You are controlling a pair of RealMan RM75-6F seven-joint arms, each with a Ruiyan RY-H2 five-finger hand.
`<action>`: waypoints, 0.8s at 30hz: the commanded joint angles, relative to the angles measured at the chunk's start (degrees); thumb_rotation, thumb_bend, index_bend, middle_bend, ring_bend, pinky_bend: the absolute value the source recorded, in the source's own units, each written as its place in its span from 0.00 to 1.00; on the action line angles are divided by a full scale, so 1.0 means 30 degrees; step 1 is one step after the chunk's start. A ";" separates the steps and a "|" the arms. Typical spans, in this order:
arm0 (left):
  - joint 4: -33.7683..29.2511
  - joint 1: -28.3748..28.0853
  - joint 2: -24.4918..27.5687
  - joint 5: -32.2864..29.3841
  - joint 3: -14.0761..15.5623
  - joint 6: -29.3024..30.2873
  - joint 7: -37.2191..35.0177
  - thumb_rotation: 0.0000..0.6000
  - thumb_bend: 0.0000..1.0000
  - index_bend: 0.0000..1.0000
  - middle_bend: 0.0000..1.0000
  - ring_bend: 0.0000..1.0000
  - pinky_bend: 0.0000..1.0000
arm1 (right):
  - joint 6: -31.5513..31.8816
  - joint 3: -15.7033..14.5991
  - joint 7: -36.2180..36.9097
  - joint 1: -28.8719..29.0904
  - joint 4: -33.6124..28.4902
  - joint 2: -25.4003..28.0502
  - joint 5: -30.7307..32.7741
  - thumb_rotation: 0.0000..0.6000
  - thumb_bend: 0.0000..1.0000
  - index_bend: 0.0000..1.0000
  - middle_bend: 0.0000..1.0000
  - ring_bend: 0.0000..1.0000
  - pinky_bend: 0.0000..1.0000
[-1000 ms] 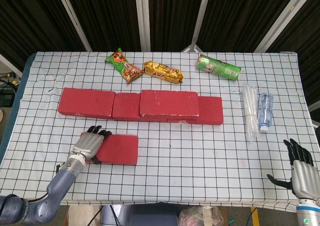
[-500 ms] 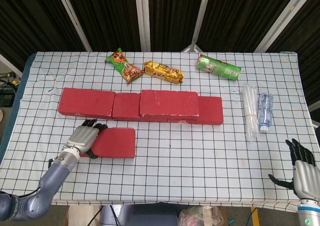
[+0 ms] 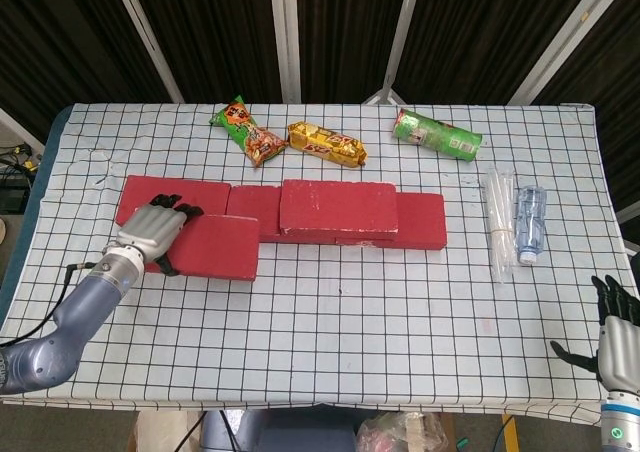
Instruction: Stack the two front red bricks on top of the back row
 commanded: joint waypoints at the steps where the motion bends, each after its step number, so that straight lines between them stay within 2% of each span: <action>1: 0.1434 -0.0089 0.0080 0.1502 -0.0209 -0.1405 -0.1085 1.00 0.04 0.27 0.18 0.00 0.00 | 0.0096 0.0205 -0.0335 0.0082 0.0108 -0.0211 0.0434 1.00 0.13 0.07 0.00 0.00 0.00; 13: 0.6070 -0.0183 -0.0824 0.3824 -0.0431 -0.4874 -0.4722 1.00 0.04 0.27 0.18 0.00 0.00 | 0.0547 0.0821 -0.1606 0.0281 0.0468 -0.0760 0.2014 1.00 0.13 0.07 0.00 0.00 0.00; 24: 0.9541 -0.0613 -0.2032 0.5491 -0.0177 -0.6751 -0.6752 1.00 0.04 0.27 0.18 0.00 0.00 | 0.1545 0.1117 -0.2122 0.0042 0.0463 -0.1025 0.2455 1.00 0.13 0.07 0.00 0.00 0.00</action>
